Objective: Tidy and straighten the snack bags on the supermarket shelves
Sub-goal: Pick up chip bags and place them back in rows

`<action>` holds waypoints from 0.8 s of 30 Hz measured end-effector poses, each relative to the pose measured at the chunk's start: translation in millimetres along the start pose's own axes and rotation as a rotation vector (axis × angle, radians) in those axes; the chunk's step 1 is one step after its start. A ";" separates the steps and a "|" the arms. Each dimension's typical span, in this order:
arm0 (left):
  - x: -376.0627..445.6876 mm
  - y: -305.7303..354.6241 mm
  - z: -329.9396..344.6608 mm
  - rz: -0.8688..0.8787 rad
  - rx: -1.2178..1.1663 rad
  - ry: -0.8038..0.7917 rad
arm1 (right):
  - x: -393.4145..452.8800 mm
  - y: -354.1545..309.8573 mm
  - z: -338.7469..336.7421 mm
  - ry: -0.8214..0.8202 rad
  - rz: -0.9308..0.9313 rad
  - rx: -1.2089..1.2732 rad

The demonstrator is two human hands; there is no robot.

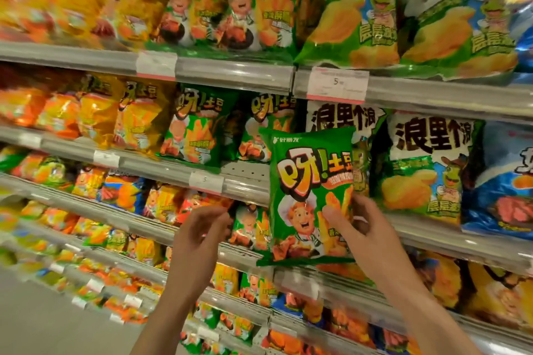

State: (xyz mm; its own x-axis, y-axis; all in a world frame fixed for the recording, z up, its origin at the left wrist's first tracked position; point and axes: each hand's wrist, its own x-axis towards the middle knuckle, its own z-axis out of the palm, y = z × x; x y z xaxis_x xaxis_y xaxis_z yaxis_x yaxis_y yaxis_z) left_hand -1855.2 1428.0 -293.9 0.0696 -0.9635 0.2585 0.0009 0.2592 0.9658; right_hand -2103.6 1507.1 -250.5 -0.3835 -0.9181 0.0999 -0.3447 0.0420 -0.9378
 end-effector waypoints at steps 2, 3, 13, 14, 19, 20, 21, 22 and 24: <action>22.5 -2.2 -10.5 0.026 0.030 0.010 | 21.2 -8.1 17.9 -0.022 -0.039 -0.020; 33.9 -2.6 -15.7 0.042 0.049 0.015 | 32.2 -13.3 27.0 -0.020 -0.061 -0.041; 177.7 -8.3 -40.0 0.324 0.456 0.080 | 130.1 -59.3 99.8 0.004 -0.099 -0.200; 190.4 -10.5 -38.0 0.383 0.514 0.100 | 137.6 -59.3 104.9 0.013 -0.105 -0.198; 238.8 -13.8 -23.9 0.564 0.670 0.106 | 159.7 -63.1 126.3 0.112 -0.103 -0.121; 246.3 -14.7 -21.4 0.586 0.698 0.098 | 162.9 -63.1 130.1 0.148 -0.108 -0.120; 253.7 -16.5 -19.7 0.610 0.727 0.090 | 165.5 -62.9 133.4 0.188 -0.114 -0.120; 260.7 -19.3 -18.2 0.642 0.752 0.078 | 167.7 -62.5 137.0 0.223 -0.115 -0.123; 269.9 -25.1 -16.6 0.685 0.755 0.053 | 167.0 -62.7 145.0 0.271 -0.098 -0.117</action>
State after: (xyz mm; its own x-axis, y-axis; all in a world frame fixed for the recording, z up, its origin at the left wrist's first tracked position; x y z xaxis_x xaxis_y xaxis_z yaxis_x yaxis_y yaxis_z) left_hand -1819.9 1162.5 -248.7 -0.1370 -0.6149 0.7766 -0.6840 0.6258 0.3749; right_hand -2021.8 1294.0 -223.3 -0.5525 -0.7823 0.2878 -0.4814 0.0176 -0.8763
